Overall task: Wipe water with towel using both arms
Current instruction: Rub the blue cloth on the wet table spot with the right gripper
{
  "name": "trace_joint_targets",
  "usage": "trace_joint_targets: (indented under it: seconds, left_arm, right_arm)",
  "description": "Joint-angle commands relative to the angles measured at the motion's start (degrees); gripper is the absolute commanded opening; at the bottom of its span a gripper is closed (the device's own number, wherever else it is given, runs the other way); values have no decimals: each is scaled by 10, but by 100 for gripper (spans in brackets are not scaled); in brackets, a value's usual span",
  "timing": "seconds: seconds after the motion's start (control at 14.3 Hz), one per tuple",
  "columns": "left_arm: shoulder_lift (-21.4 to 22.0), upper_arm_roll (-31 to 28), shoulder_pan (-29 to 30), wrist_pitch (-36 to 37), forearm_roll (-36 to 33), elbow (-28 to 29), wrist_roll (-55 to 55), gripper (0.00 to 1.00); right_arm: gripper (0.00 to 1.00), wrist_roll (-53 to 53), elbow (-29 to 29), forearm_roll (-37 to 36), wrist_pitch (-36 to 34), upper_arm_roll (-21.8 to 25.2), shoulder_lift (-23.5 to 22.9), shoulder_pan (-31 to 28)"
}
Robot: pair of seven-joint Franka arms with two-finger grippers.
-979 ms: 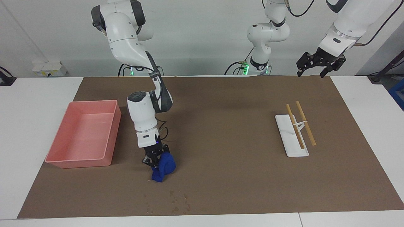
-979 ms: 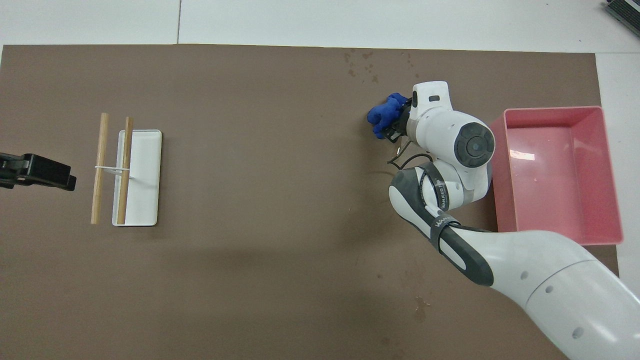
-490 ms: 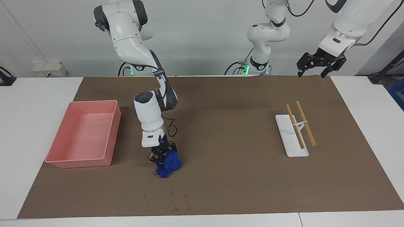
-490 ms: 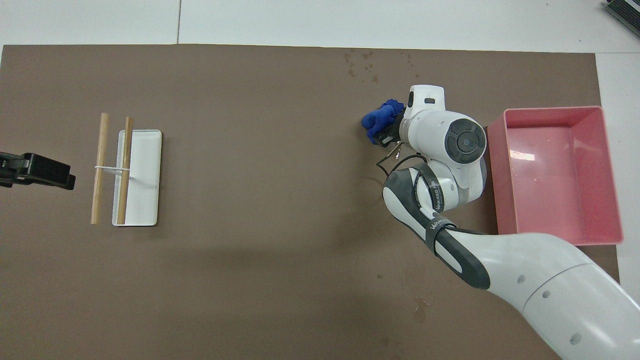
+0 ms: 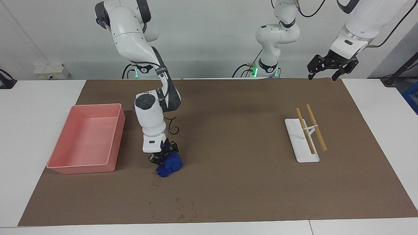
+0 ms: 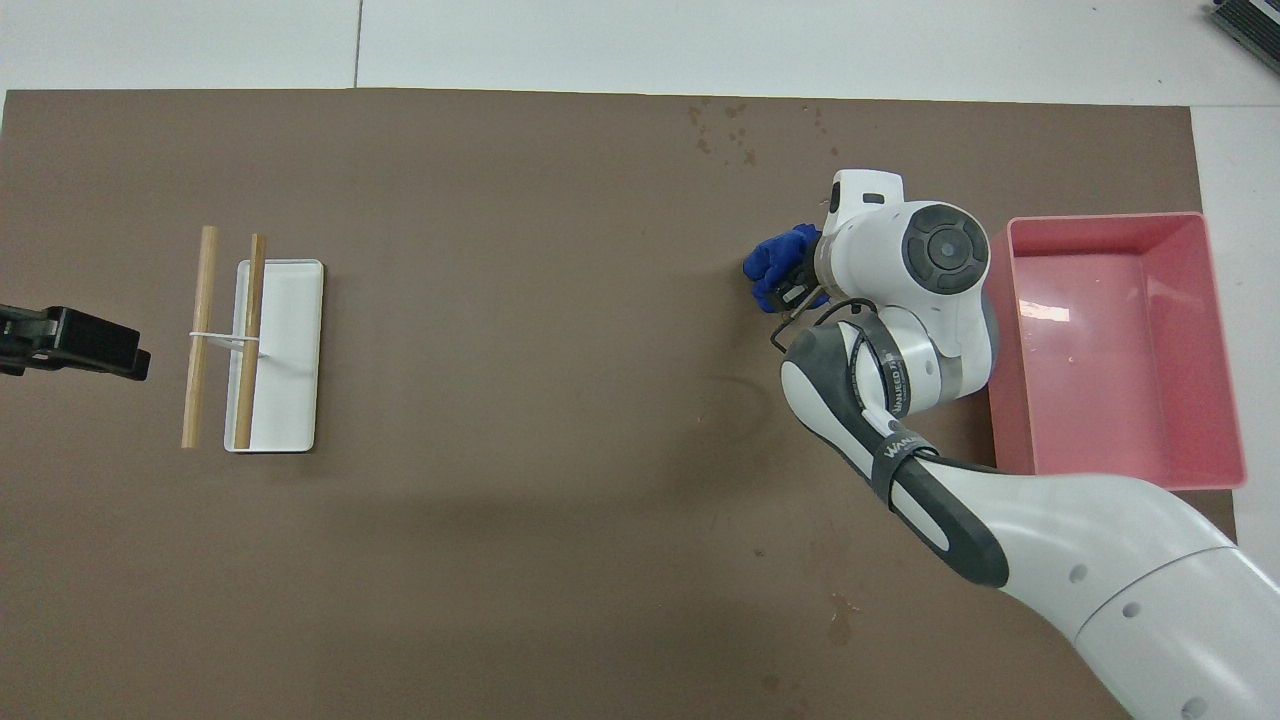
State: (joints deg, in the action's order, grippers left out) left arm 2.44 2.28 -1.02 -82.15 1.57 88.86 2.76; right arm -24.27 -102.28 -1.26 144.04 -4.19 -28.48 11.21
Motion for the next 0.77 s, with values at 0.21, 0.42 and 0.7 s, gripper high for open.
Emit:
trace_joint_targets:
  seconds: [0.21, 0.42, 0.7]
  left_arm:
    - [13, -3, -3, -1, -7, 14, 0, 100]
    - [13, -3, -3, -1, -8, 14, 0, 100]
    - [13, -3, -3, -1, -7, 14, 0, 100]
  right_arm:
    - [0, 5, -16, 72, -102, -7, 18, 0]
    - [0, -5, -17, 62, -86, -6, 18, -7]
    - [0, -58, -11, -42, 10, -2, 8, -22]
